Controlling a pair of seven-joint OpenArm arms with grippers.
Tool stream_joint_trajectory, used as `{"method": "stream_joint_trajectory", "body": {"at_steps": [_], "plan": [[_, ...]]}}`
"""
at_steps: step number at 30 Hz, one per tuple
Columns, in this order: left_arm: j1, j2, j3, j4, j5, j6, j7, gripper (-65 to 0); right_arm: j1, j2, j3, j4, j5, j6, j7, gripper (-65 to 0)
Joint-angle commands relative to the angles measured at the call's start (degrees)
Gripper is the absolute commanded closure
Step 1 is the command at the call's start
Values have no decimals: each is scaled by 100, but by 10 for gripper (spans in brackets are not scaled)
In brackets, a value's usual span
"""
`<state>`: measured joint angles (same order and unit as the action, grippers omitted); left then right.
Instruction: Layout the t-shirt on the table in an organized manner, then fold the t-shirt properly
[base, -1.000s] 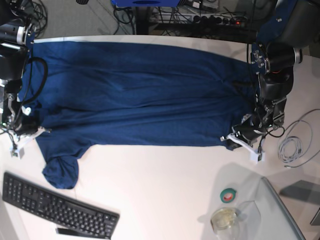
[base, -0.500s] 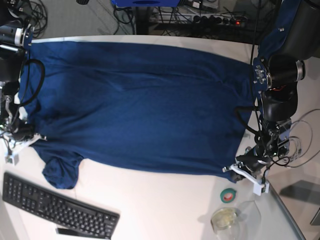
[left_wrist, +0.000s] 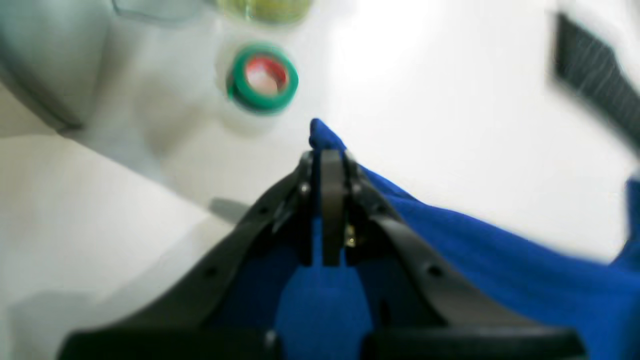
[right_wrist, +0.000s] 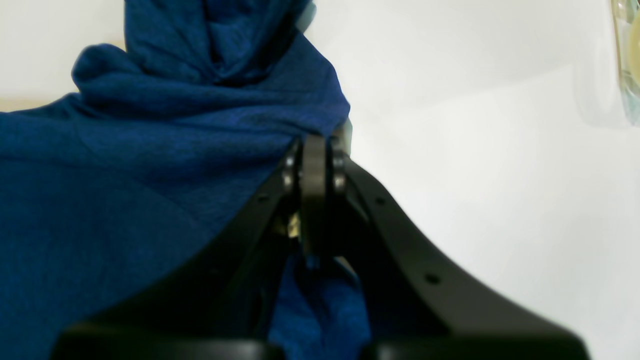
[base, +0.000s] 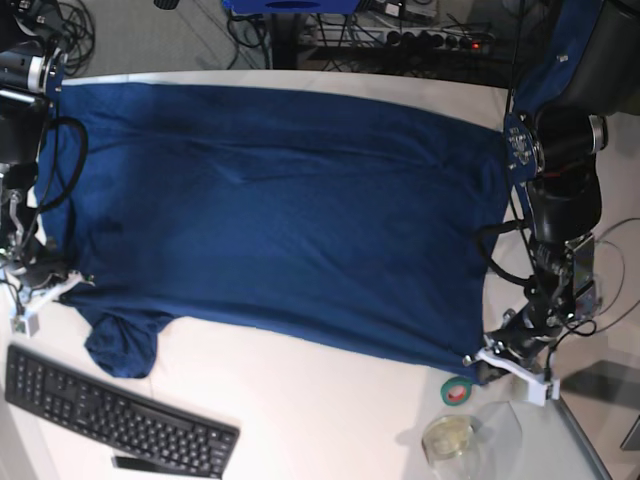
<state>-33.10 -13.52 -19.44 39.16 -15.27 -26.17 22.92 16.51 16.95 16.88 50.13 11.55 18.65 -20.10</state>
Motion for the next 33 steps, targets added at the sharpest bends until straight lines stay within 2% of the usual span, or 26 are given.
{"method": "stream_joint_trajectory", "body": {"at_steps": [1, 4, 15, 20, 24, 27, 29, 33], "plan": [[-105, -86, -29, 256, -148, -42, -54, 0, 147, 103, 13, 82, 36, 29, 150, 0], [167, -77, -29, 651, -210, -51, 121, 0, 138, 103, 13, 82, 36, 29, 150, 0], [906, -59, -91, 1293, -227, -60, 139, 0, -152, 103, 13, 55, 27, 38, 150, 0], [1222, -50, -91, 1891, -227, -60, 579, 0, -311, 270, 4, 134, 27, 47, 115, 0], [1512, -50, -91, 2225, -227, -60, 587, 0, -530, 314, -75, 539, 27, 328, 115, 0], [1644, -50, -100, 2304, -236, -60, 587, 0, -653, 323, -93, 732, 27, 398, 80, 0], [1794, -50, -100, 2471, -385, -68, 605, 0, -680, 323, -93, 759, 27, 407, -78, 0], [2154, -209, -100, 2893, -1203, -68, 983, 0, -697, 323, -93, 767, 27, 407, -140, 0]]}}
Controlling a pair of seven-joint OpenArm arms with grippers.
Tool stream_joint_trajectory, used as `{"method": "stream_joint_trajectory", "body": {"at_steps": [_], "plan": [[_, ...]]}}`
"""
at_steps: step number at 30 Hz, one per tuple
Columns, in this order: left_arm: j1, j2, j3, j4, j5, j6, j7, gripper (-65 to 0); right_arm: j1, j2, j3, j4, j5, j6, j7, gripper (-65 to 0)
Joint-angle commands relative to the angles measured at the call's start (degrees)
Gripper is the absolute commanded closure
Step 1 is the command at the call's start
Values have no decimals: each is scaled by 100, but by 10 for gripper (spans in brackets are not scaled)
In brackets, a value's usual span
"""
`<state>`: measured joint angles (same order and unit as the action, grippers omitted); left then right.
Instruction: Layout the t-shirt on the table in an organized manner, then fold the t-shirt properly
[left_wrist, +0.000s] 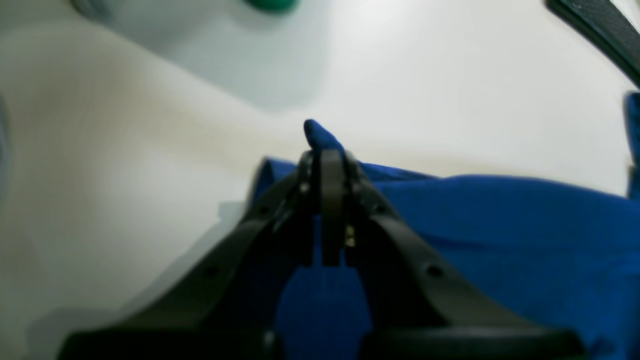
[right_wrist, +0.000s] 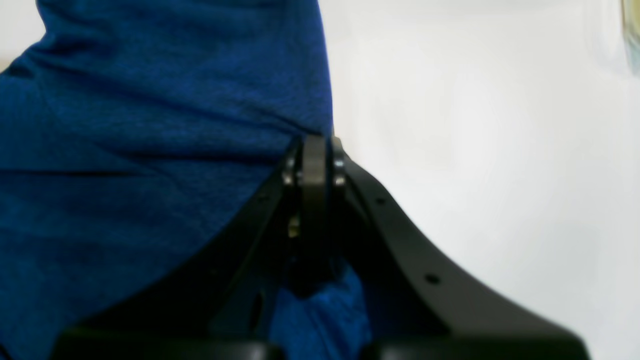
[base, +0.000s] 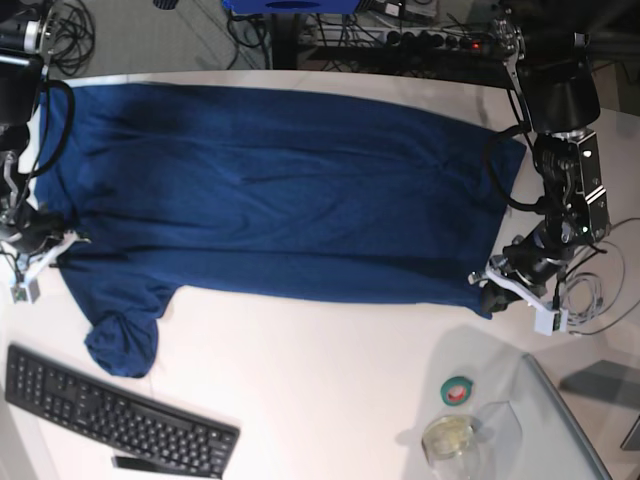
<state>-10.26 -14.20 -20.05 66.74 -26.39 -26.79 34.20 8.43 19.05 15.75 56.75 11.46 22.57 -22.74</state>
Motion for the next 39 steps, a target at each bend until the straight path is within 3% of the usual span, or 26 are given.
{"method": "stream_joint_trajectory", "body": {"at_steps": [1, 12, 26, 31, 39], "plan": [[-60, -158, -39, 179, -196, 2, -145, 0, 76, 113, 21, 114, 36, 16, 125, 0], [169, -519, -39, 205, -284, 2, -127, 0, -469, 69, 56, 914, 45, 16, -262, 0], [398, -651, -30, 196, -284, 2, -101, 0, -1040, 69, 65, 1441, 54, 16, -394, 0], [521, -660, -30, 152, -240, 2, -118, 0, -1181, 60, 82, 1819, 62, 16, -930, 0], [732, -633, 32, 161, -240, 2, -110, 0, -1392, -125, 645, 2171, 54, 16, -1475, 0]]}}
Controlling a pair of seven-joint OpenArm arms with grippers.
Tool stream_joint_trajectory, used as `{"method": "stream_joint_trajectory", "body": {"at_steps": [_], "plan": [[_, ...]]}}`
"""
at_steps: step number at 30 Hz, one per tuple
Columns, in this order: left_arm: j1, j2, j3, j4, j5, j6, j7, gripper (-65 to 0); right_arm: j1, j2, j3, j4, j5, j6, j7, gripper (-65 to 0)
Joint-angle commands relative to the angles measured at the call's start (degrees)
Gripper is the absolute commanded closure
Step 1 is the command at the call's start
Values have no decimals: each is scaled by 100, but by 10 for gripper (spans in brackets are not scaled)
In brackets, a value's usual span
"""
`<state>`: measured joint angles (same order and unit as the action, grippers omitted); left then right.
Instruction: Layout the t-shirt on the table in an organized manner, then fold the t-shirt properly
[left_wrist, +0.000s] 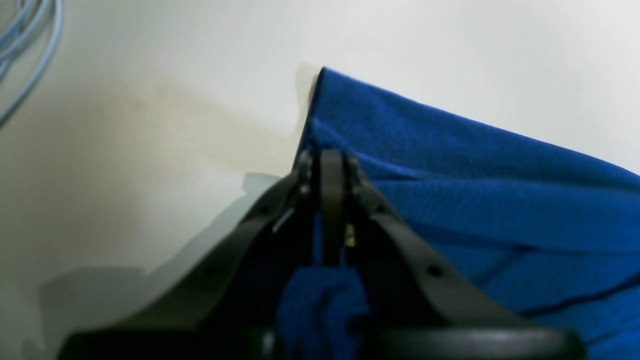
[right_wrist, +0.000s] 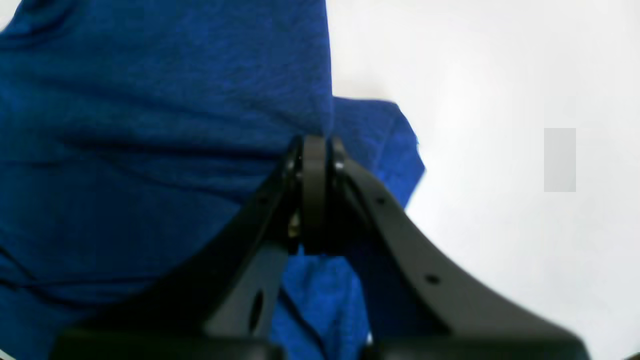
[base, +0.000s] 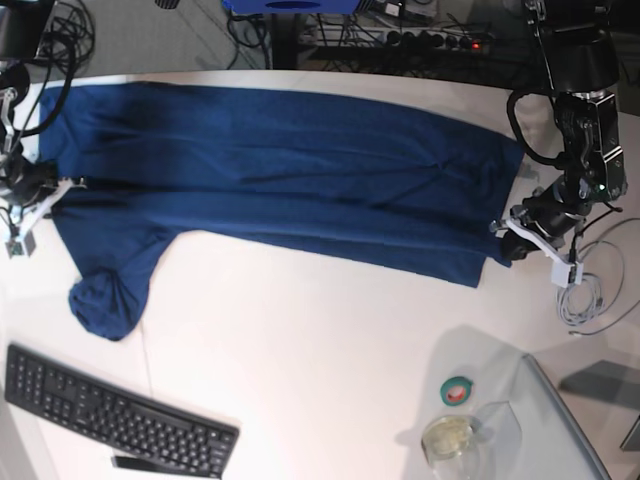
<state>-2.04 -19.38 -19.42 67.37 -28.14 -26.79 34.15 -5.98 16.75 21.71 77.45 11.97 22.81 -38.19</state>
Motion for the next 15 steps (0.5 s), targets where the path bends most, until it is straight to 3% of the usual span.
{"method": "stream_joint_trajectory", "body": {"at_steps": [1, 15], "plan": [[-37, -115, -32, 142, -65, 2, -105, 0, -13, 105, 48, 101, 3, -8, 52, 0], [446, -106, -32, 326, -109, 2, -96, 0, -84, 79, 4, 66, 3, -8, -194, 0]]}}
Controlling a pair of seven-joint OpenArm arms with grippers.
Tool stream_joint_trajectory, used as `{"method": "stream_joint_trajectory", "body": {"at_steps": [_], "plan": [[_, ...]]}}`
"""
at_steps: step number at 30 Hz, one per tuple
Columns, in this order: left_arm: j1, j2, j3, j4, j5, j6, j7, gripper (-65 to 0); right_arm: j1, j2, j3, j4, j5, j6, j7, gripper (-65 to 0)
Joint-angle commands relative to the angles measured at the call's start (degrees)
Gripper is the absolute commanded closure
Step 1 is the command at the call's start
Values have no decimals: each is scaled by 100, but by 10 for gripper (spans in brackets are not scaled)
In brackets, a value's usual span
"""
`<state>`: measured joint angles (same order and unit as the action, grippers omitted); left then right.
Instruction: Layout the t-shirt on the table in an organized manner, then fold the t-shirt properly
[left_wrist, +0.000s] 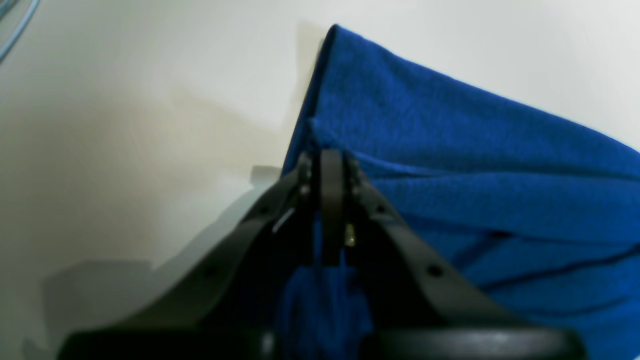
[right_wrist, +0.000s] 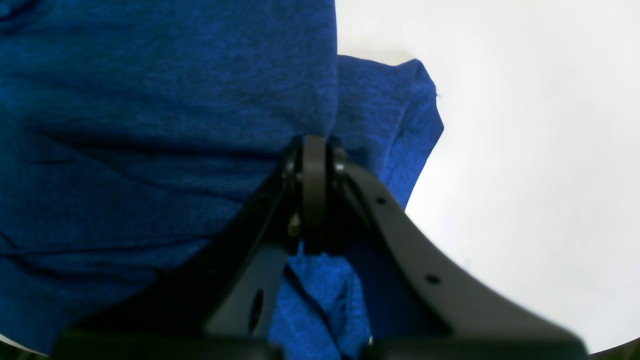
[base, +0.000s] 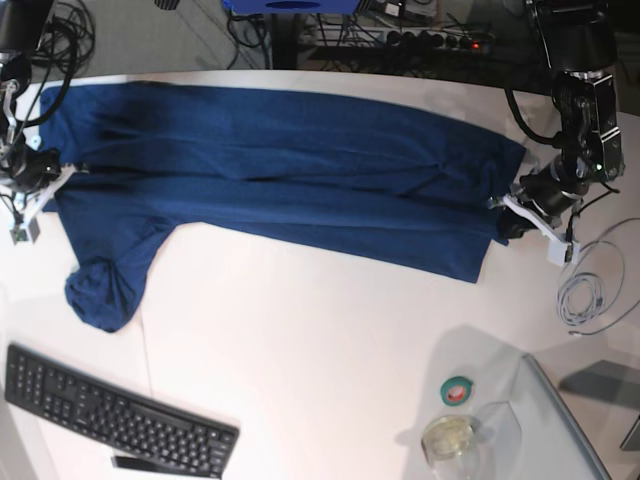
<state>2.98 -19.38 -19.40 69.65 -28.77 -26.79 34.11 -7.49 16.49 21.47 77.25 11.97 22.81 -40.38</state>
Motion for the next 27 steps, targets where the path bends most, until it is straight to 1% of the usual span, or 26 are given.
{"method": "stream_joint_trajectory", "body": {"at_steps": [1, 7, 17, 22, 24, 25, 27], "plan": [[-48, -106, -34, 81, -10, 2, -92, 0, 67, 96, 28, 86, 3, -8, 25, 0], [-57, -106, -34, -112, -2, 2, -118, 0, 76, 96, 28, -187, 3, -8, 51, 0], [-57, -98, -16, -138, -2, 2, -118, 0, 67, 96, 28, -204, 3, -8, 60, 0], [-48, -98, 353, -138, -2, 19, -118, 0, 67, 96, 28, -204, 3, -8, 34, 0], [-48, -98, 371, -138, -2, 19, -118, 0, 58, 96, 55, -204, 3, -8, 25, -3], [-48, -98, 371, -138, -2, 28, -110, 0, 58, 78, 72, -204, 3, -8, 25, -12], [-48, -98, 371, -138, -2, 28, -101, 0, 58, -10, 81, -196, 3, -8, 16, -75]]}}
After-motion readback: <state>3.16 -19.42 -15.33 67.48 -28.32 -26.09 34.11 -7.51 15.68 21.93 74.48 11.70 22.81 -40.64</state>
